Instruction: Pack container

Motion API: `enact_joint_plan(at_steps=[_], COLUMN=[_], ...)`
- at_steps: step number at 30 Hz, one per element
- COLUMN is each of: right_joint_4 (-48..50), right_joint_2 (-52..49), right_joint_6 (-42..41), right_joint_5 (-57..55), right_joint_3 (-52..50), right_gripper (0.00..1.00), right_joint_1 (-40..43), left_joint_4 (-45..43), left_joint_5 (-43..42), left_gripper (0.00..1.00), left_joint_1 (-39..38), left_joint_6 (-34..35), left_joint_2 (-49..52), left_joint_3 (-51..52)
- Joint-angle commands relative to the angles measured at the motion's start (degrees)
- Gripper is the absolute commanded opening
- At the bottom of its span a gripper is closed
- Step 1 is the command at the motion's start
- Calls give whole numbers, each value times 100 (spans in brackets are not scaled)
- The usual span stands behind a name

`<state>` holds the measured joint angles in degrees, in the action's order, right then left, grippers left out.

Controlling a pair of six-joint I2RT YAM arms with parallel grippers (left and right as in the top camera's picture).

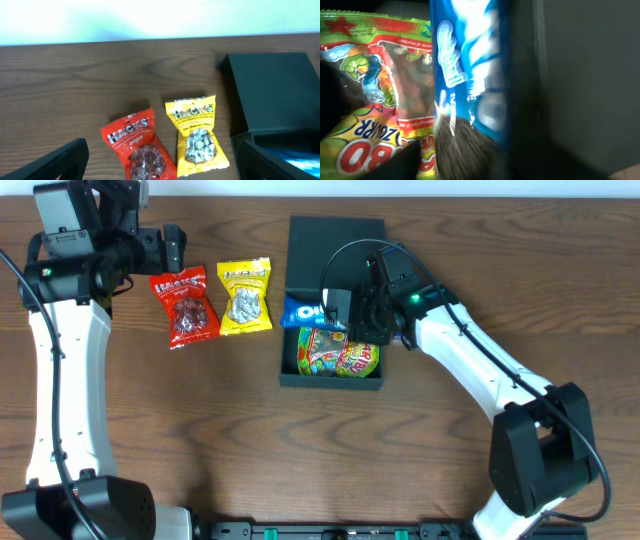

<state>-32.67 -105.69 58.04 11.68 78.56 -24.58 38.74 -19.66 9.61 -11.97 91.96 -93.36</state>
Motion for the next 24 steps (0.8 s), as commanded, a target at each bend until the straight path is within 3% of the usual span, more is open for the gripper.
enact_joint_plan(at_steps=[1,3,12,18,24], right_joint_4=[74,177,1161,1930,2044], right_joint_2=[46,46,282,793,1309], right_joint_6=[72,-4,-2166,-4398,-5668], right_joint_5=[-11,-55,-1016,-1757,-1718], right_joint_3=[17,17,20,20,20], right_gripper=[99,99,99,99,99], right_joint_1=[-26,-26,-20,186,728], left_joint_4=[-2,0,83,129,315], left_joint_5=[-140,-140,-136,-136,-146], left_gripper=[95,95,95,95,95], left_joint_1=[22,22,13,11,-2], left_joint_6=[44,44,39,42,44], left_joint_2=[-79,-76,-61,116,597], left_joint_3=[-111,-111,-109,-107,-107])
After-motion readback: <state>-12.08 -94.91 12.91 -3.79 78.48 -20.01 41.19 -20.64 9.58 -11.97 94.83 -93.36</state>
